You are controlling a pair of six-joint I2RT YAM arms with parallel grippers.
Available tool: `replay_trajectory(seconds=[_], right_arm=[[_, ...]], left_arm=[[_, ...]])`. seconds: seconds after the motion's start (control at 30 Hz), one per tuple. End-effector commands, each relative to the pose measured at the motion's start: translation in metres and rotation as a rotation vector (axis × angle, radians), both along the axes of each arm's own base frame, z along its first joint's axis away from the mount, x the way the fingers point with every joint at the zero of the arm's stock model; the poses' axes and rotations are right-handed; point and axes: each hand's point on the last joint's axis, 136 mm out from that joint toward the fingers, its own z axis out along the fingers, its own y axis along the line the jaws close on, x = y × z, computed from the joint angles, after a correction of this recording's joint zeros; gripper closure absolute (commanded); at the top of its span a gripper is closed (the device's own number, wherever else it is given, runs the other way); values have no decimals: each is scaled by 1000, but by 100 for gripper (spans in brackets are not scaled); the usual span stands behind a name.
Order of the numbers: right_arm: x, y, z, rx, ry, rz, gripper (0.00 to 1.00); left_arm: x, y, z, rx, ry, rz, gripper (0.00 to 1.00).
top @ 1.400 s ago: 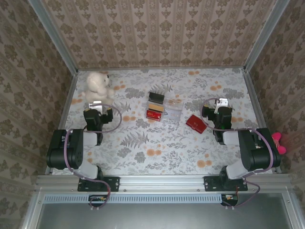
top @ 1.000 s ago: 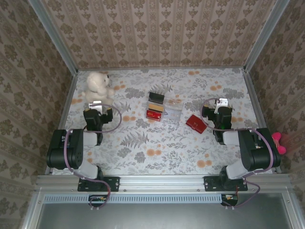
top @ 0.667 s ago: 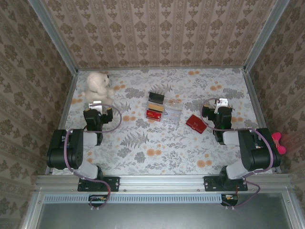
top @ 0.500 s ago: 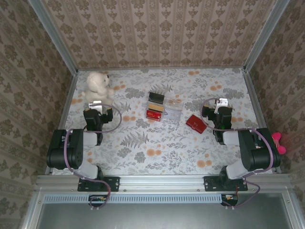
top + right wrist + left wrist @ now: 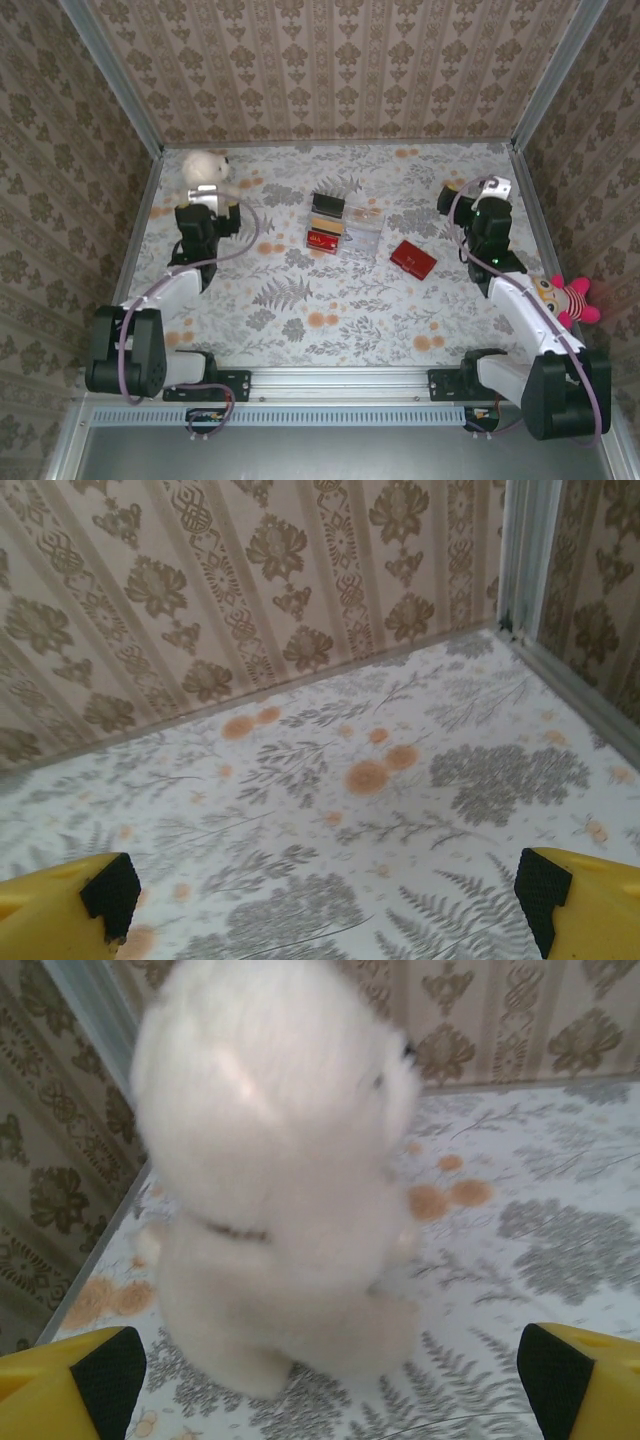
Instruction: Take the credit cards out of the card holder
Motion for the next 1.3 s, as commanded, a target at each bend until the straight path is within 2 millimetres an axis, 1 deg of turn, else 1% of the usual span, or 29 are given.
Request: replay_trajectory(seconds=[0.0,0.13,0.2,0.27,0.33,0.4,0.5,0.57,0.67,0.8,0.87,0.97,1.03,1.13,1.27], right_arm=[[-25,20,-36,195,246,31,0],[-32,45,-39,346,314,109,0],[-35,60,-44,412,359,169,0],[-40,71,-52,464,415,199,0],[-43,84,-60,516,454,236,0],[-47,96,-68,547,487,270,0],[-49,110,-80,557,521,303,0],[-50,121,-87,579,534,335,0],[-48,141,-95,614,550,384,0],[-44,170,-103,635,578,463,2],[-40,180,-106,633,588,484,3],[-32,190,-109,642,594,505,5],[-26,193,-117,641,609,504,6],[-14,197,-118,638,602,506,7],[-1,203,-122,627,604,514,7]], left_arm=[[-11,-21,-2,-50,168,-6,0],[-10,-62,7,-111,278,-44,0],[-11,-92,4,-189,354,-124,0],[-13,-114,2,-259,397,-172,0],[-16,-139,0,-342,433,-256,0],[-18,-156,-4,-429,480,-299,0],[-23,-175,-18,-516,569,-352,0],[-25,-184,-27,-560,604,-379,0],[-23,-191,-39,-650,651,-408,0],[-18,-203,-45,-748,678,-466,0],[-15,-204,-49,-755,682,-468,0],[-11,-205,-54,-753,691,-477,0],[-10,-212,-57,-757,710,-497,0],[-9,-219,-64,-726,722,-508,0],[-3,-218,-75,-719,739,-488,0]])
